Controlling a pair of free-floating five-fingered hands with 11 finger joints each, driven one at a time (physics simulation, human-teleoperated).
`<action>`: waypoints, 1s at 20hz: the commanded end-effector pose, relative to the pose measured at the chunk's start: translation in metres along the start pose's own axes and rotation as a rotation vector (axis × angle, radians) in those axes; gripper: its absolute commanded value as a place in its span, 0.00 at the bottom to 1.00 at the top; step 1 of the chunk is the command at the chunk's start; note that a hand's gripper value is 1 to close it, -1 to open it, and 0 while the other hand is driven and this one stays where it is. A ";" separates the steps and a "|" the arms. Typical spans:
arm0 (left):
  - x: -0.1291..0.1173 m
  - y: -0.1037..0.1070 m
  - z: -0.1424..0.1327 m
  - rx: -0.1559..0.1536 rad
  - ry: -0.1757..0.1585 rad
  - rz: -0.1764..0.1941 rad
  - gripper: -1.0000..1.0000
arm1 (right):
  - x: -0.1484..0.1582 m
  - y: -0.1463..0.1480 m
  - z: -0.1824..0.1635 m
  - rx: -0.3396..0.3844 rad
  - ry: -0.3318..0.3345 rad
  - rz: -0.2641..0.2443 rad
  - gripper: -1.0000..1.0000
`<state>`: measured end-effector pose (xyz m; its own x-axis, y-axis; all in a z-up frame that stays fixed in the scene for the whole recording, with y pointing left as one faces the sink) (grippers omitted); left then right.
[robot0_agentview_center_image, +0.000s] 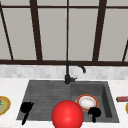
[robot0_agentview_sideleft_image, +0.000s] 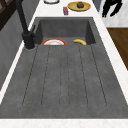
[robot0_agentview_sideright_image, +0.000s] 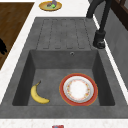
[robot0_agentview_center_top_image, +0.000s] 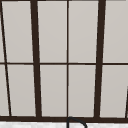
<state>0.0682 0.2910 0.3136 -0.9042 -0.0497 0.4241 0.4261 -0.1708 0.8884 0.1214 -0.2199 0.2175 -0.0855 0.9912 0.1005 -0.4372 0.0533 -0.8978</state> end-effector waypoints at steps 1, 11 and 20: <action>0.003 0.001 0.000 0.146 0.020 -0.010 0.00 | 0.000 0.000 0.000 0.000 0.000 0.000 0.50; 0.003 0.001 -0.002 0.213 -0.020 -0.018 0.00 | 0.000 0.000 0.000 0.000 0.000 0.000 0.50; 0.019 0.002 -0.041 0.131 0.020 -0.082 0.00 | 0.000 0.000 0.000 0.000 0.000 0.000 0.50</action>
<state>0.0555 0.2658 0.3159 -0.9155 -0.0063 0.4023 0.4017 -0.0721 0.9129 0.1214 -0.2199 0.2175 -0.0855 0.9912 0.1005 -0.4372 0.0533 -0.8978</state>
